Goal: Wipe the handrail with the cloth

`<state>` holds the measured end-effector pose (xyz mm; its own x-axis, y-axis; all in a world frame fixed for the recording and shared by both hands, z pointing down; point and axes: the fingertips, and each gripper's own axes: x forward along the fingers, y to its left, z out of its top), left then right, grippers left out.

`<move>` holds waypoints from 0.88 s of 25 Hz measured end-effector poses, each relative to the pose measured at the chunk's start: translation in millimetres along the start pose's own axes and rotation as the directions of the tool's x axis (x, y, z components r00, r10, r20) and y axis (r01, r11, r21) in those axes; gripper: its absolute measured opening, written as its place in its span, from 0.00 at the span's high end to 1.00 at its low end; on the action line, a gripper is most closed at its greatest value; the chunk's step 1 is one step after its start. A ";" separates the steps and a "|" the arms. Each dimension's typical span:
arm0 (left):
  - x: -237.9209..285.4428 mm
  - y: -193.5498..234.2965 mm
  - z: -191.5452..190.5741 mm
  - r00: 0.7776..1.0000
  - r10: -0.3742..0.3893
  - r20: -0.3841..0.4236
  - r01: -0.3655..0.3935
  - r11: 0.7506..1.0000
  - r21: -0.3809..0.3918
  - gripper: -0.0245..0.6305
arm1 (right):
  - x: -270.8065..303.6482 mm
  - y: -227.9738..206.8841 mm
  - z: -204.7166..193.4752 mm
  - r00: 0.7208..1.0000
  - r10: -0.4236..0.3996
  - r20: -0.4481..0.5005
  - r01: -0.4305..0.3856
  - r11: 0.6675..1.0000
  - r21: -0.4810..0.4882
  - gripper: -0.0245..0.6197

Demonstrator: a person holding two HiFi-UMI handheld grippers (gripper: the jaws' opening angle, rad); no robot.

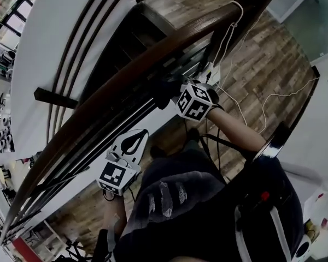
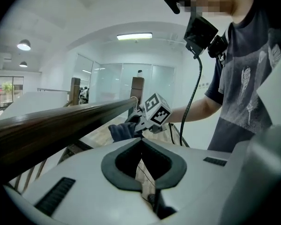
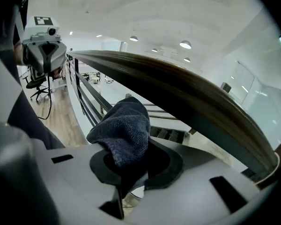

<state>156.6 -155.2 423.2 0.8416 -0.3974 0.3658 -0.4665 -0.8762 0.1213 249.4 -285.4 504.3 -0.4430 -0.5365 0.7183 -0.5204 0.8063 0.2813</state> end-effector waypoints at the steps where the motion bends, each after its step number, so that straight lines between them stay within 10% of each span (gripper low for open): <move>1: -7.9 0.3 -4.8 1.000 -0.001 0.000 0.001 1.000 -0.007 0.95 | 0.9 12.7 6.5 1.000 0.001 0.010 -0.001 1.000 0.008 0.88; 7: -44.2 -3.2 -15.2 0.999 0.052 0.002 -0.052 0.999 0.004 0.95 | -16.7 90.0 49.4 0.978 0.103 0.183 -0.134 0.977 0.164 0.88; 15: -79.2 -22.4 0.3 0.956 0.278 0.096 -0.266 0.956 -0.122 0.95 | -124.5 133.8 118.7 0.647 0.238 0.724 -0.633 0.697 0.337 0.88; 22: -50.4 -122.7 -10.4 0.956 0.288 0.053 -0.282 0.954 -0.100 0.95 | -203.4 162.3 38.9 0.569 0.186 0.801 -0.710 0.602 0.365 0.88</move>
<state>168.6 -24.8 399.4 0.6847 -0.6467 0.3363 -0.7097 -0.6966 0.1053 226.6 -55.1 379.1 -0.9336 -0.3551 -0.0486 -0.2653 0.7757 -0.5726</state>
